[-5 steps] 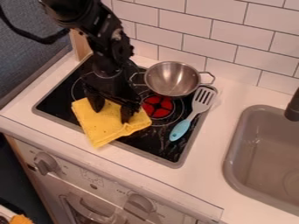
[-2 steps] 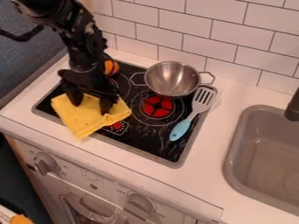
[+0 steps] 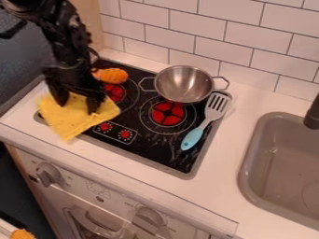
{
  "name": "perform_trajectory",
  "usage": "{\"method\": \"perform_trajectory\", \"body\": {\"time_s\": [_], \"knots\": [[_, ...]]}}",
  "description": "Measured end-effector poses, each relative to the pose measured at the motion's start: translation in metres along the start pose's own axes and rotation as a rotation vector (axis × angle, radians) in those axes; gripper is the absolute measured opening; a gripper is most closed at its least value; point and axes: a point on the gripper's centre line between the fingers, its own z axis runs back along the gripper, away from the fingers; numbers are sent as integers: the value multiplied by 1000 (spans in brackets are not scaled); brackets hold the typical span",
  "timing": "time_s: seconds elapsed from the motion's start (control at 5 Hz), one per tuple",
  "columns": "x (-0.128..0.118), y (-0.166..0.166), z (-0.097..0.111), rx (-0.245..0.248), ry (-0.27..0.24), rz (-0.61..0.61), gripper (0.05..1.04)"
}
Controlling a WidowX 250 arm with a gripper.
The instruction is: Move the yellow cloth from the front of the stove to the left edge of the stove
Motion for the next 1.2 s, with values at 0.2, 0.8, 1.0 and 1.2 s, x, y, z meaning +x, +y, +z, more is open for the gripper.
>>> {"method": "perform_trajectory", "body": {"time_s": [0.2,0.8,1.0,1.2], "knots": [[1,24,-5,19,6,23,1001],[-4,31,-5,3,9,42,1001],[-7,28,-2,-9,15,44,1001],[-4,26,13,4,23,29,998]]}}
